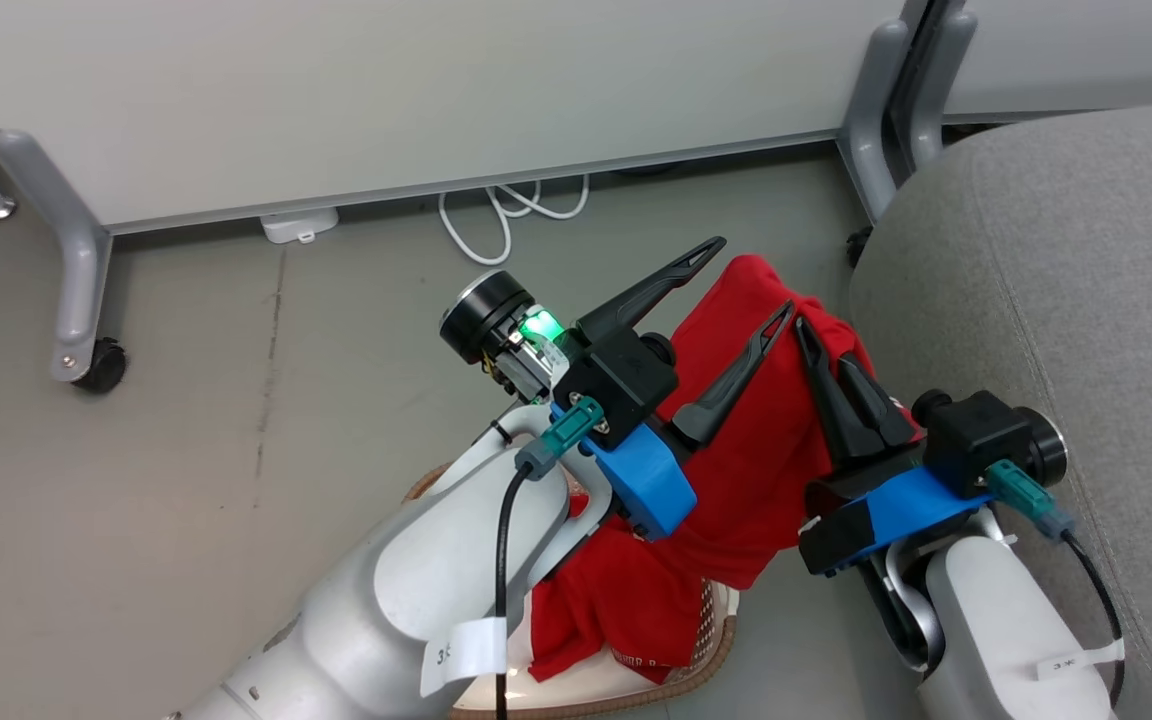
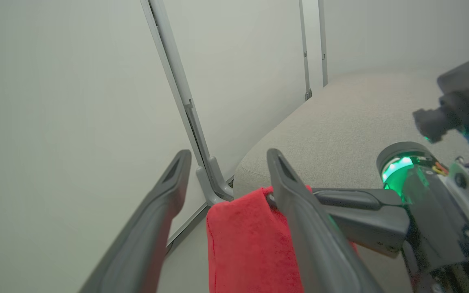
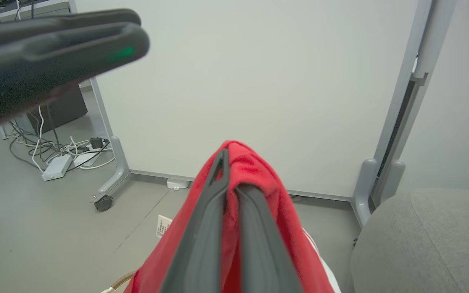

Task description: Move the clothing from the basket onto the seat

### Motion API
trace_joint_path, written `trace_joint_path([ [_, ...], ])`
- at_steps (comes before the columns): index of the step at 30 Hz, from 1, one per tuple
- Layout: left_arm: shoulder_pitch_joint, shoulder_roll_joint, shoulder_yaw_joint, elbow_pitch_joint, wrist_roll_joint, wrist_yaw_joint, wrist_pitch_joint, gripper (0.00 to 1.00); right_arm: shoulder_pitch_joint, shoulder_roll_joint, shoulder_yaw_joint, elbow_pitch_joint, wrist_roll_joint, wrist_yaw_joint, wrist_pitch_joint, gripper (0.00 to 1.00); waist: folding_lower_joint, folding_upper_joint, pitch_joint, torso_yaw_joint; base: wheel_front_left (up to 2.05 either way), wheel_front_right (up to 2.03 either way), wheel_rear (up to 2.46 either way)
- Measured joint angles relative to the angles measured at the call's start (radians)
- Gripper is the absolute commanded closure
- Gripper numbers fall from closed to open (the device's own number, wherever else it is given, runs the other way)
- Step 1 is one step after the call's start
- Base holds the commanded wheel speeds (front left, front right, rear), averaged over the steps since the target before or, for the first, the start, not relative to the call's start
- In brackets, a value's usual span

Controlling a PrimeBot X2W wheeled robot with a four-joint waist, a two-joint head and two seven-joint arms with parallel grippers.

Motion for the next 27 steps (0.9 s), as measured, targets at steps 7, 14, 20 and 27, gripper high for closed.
trace_joint_path([
  [7, -0.018, 0.006, -0.011, 0.007, 0.003, -0.002, 0.000, 0.00, -0.024, 0.000, -0.056, -0.030, -0.007, 0.000, 0.000, 1.00, 0.0001, 0.0000, 0.043, -0.064, 0.00, 0.00, 0.00],
  [14, -0.032, 0.019, -0.024, 0.015, 0.009, -0.003, 0.005, 0.00, -0.040, 0.000, -0.115, -0.067, -0.008, 0.000, 0.000, 1.00, 0.0000, 0.0000, 0.091, -0.135, 0.00, 0.00, 0.00],
  [20, -0.042, 0.030, -0.040, 0.019, 0.011, -0.005, 0.012, 0.00, -0.048, 0.000, -0.172, -0.103, -0.007, 0.000, 0.000, 1.00, 0.0001, 0.0000, 0.137, -0.194, 0.00, 0.00, 0.00],
  [27, -0.052, 0.049, -0.053, 0.018, 0.018, -0.009, 0.020, 0.00, -0.047, 0.000, -0.231, -0.140, 0.006, 0.000, 0.000, 1.00, 0.0001, 0.0000, 0.181, -0.265, 0.00, 0.00, 0.00],
])
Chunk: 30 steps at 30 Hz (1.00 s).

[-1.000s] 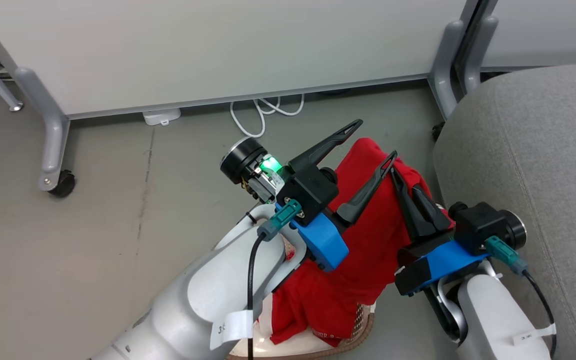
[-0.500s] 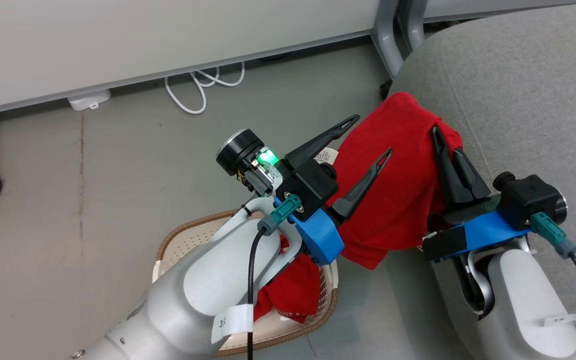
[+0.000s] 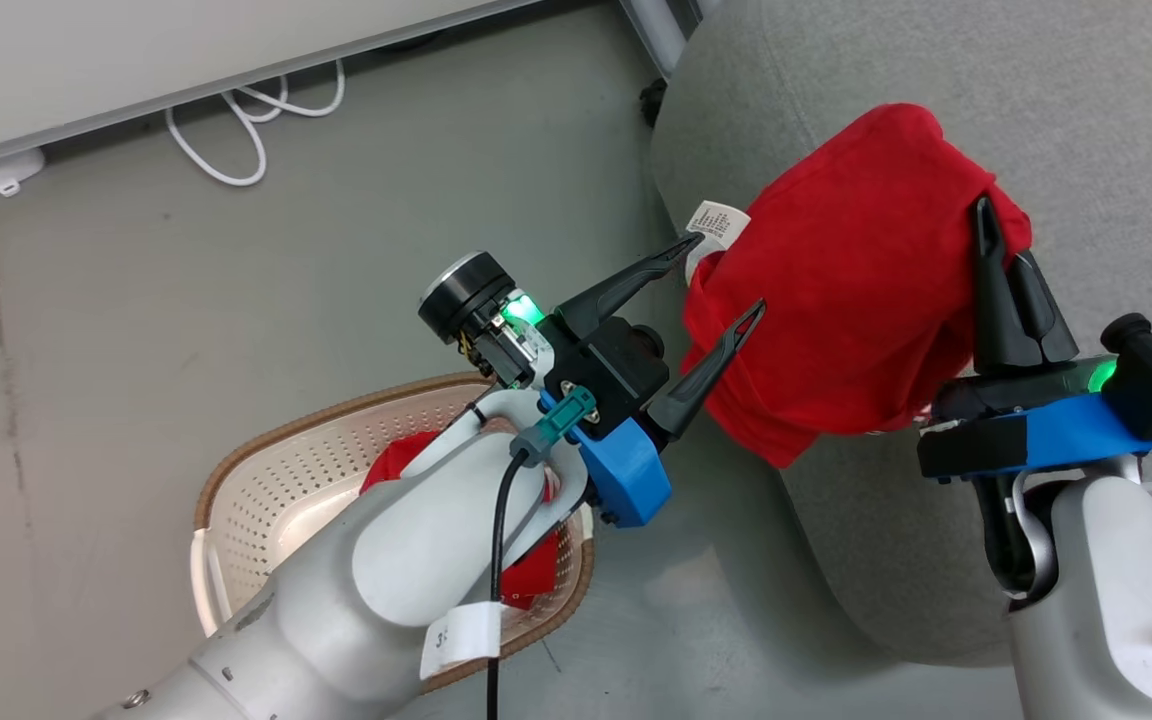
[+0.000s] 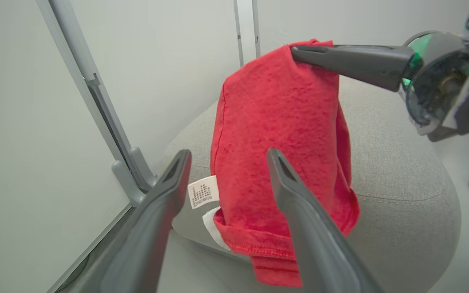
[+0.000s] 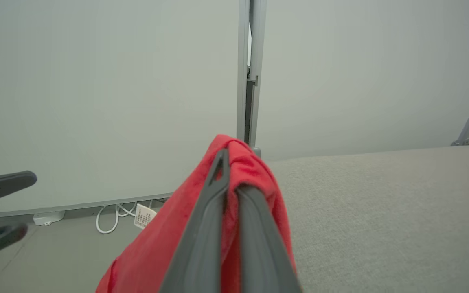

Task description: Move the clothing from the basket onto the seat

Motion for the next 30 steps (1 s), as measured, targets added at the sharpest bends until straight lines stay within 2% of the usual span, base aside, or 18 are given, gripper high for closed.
trace_joint_path([
  [9, 0.000, 0.005, -0.021, 0.001, -0.001, -0.003, 0.005, 0.00, 0.022, 0.000, -0.053, -0.024, 0.005, 0.000, 0.000, 1.00, 0.0000, 0.0000, 0.034, -0.072, 0.00, 0.00, 0.00],
  [20, -0.006, 0.008, -0.025, 0.007, -0.009, -0.002, 0.004, 0.00, 0.033, 0.000, -0.097, -0.040, 0.014, 0.000, 0.000, 1.00, 0.0000, 0.0000, 0.037, -0.089, 0.00, 0.00, 0.00],
  [30, -0.067, 0.026, -0.023, -0.020, 0.002, 0.012, 0.009, 0.00, -0.164, -0.004, -0.153, -0.117, -0.027, 0.000, 0.000, 1.00, 0.0000, 0.0000, 0.101, -0.092, 0.00, 0.00, 0.00],
])
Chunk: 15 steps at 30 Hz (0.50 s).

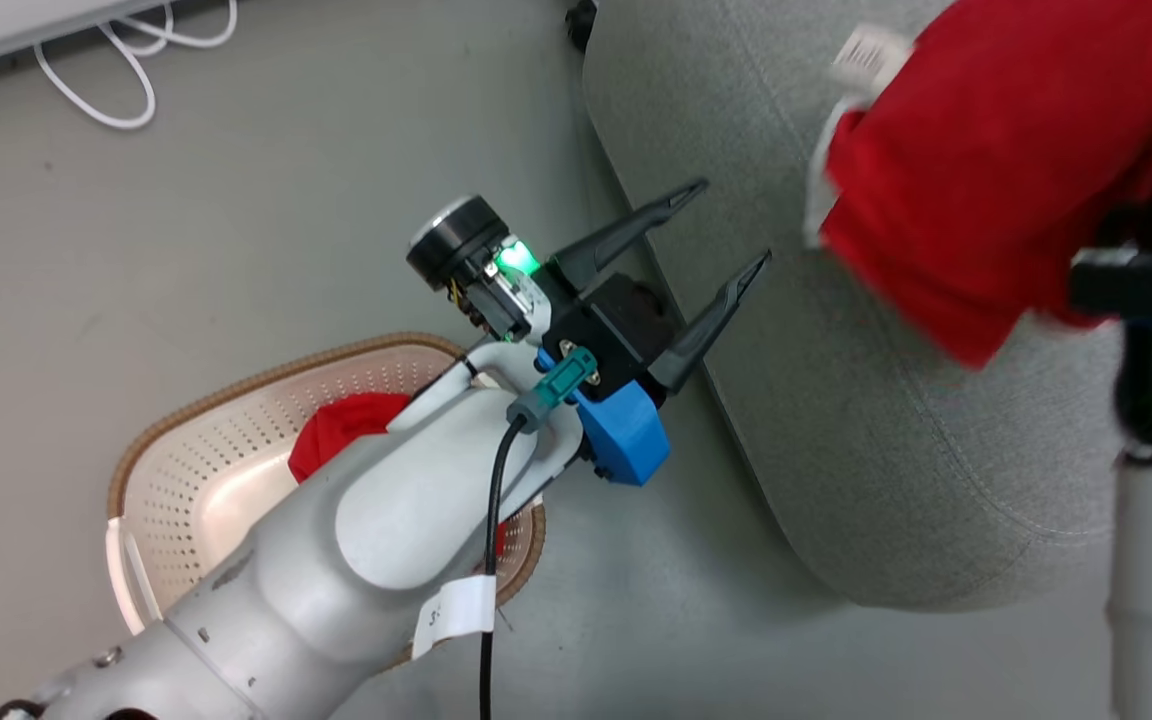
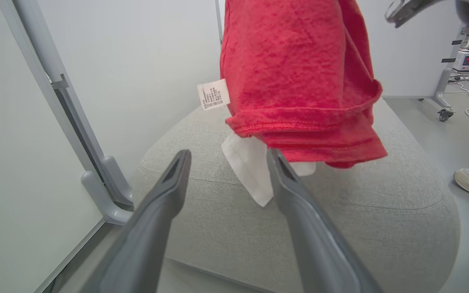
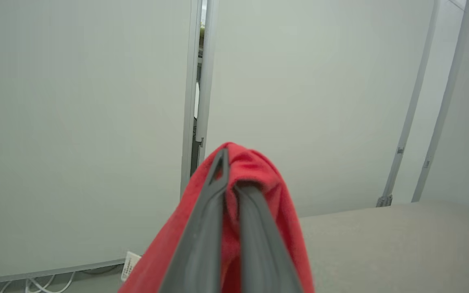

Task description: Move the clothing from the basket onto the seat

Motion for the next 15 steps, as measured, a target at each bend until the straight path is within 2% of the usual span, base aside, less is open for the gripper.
trace_joint_path([
  [4, -0.039, 0.016, 0.002, -0.024, 0.012, 0.004, 0.013, 0.00, -0.138, -0.041, -0.062, -0.048, -0.009, 0.000, 0.000, 1.00, 0.0000, 0.0000, 0.057, 0.002, 0.00, 0.00, 0.00],
  [9, -0.105, 0.044, 0.001, -0.063, 0.040, 0.003, 0.033, 0.00, -0.304, -0.103, -0.192, -0.094, -0.007, 0.000, 0.000, 1.00, 0.0000, 0.0000, 0.149, 0.007, 0.00, 0.00, 0.00],
  [15, -0.177, 0.070, -0.011, -0.118, 0.079, 0.001, 0.062, 0.00, -0.419, -0.216, -0.343, -0.113, -0.002, 0.000, 0.000, 1.00, 0.0001, 0.0000, 0.270, 0.020, 0.00, 0.00, 0.00],
])
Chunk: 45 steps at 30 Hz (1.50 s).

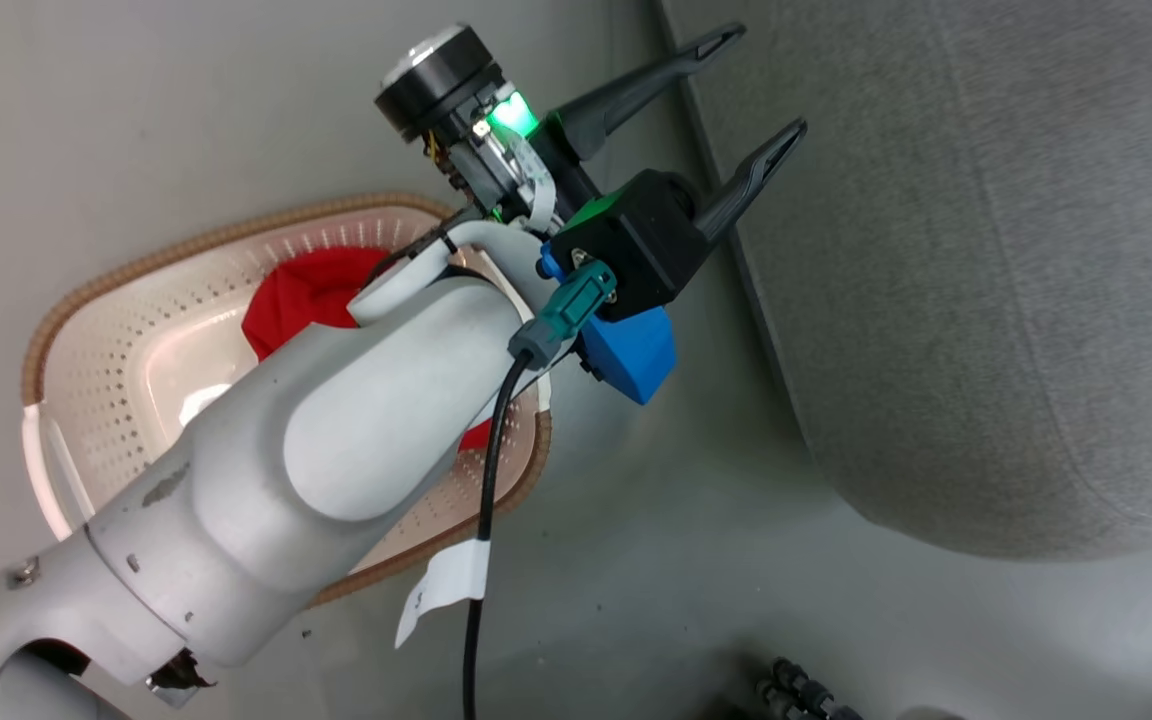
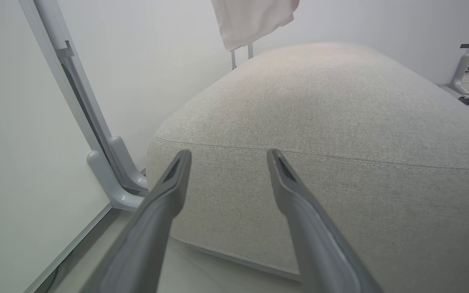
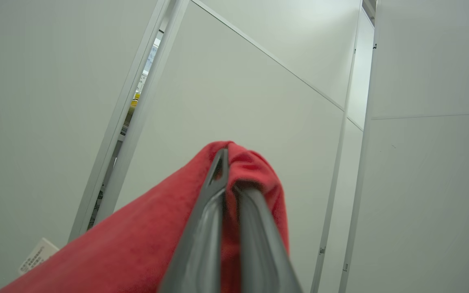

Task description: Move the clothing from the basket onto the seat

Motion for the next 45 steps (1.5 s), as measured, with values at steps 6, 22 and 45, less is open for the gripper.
trace_joint_path([
  [6, -0.037, 0.027, 0.001, -0.043, 0.010, -0.002, 0.017, 0.00, -0.040, -0.063, -0.110, 0.067, 0.018, 0.000, 0.000, 1.00, 0.0000, 0.0000, 0.107, 0.013, 0.00, 0.00, 0.00],
  [22, -0.071, 0.018, -0.022, -0.072, 0.026, 0.003, 0.015, 0.00, 0.030, 0.034, -0.130, 0.340, -0.050, 0.000, 0.000, 1.00, 0.0000, 0.0000, 0.241, 0.074, 0.00, 0.00, 0.00],
  [45, 0.002, -0.032, 0.009, 0.012, -0.042, 0.053, -0.081, 0.00, 0.378, 0.104, -0.117, 0.217, -0.028, 0.000, 0.000, 0.00, -0.0001, 0.0000, 0.067, 0.105, 0.00, 0.00, 0.00],
])
